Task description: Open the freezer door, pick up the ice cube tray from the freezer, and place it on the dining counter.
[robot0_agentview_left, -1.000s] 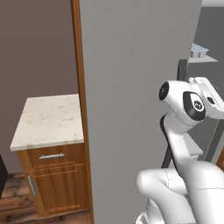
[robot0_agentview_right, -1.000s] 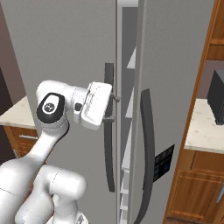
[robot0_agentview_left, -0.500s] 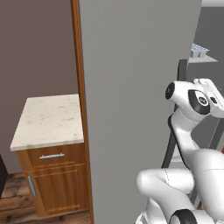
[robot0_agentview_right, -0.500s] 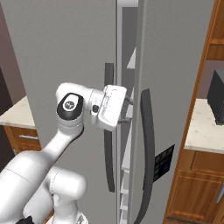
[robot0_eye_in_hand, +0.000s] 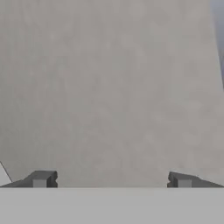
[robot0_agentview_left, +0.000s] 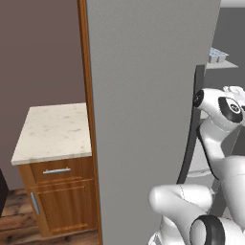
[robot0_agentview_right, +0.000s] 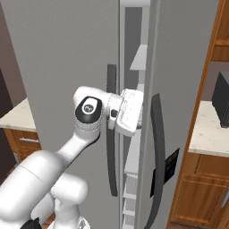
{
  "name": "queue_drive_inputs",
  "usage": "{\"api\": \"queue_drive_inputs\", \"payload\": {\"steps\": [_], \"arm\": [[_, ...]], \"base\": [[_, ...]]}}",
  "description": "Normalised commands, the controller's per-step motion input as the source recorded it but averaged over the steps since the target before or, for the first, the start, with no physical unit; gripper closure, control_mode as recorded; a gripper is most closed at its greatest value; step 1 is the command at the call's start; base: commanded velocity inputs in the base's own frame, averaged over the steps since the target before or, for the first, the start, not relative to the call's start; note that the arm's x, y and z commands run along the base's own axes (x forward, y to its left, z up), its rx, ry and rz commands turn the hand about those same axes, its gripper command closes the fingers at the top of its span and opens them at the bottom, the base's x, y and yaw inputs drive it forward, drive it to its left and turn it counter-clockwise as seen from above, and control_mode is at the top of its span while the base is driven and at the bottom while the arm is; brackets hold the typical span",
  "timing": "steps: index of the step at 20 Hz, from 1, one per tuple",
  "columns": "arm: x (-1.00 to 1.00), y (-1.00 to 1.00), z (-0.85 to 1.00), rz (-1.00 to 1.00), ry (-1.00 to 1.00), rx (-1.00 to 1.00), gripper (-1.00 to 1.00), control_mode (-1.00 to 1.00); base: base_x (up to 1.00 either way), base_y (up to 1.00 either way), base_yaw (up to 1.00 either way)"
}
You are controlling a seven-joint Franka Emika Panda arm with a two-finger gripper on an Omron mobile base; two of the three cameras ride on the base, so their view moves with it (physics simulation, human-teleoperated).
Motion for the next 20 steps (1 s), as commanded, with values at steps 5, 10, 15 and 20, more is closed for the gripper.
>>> {"api": "queue_drive_inputs", "payload": {"steps": [5, 10, 15, 20], "arm": [[-0.13, -0.73, 0.00, 0.00, 0.00, 0.01, -1.00, -1.00], [-0.18, -0.89, -0.01, 0.00, 0.00, 0.04, -1.00, -1.00], [-0.14, -0.74, -0.01, 0.00, 0.00, 0.02, -1.00, -1.00], [0.00, -0.34, 0.00, 0.00, 0.00, 0.00, -1.00, -1.00]], "base": [[0.00, 0.00, 0.00], [0.00, 0.00, 0.00], [0.00, 0.00, 0.00], [0.00, 0.00, 0.00]]}}
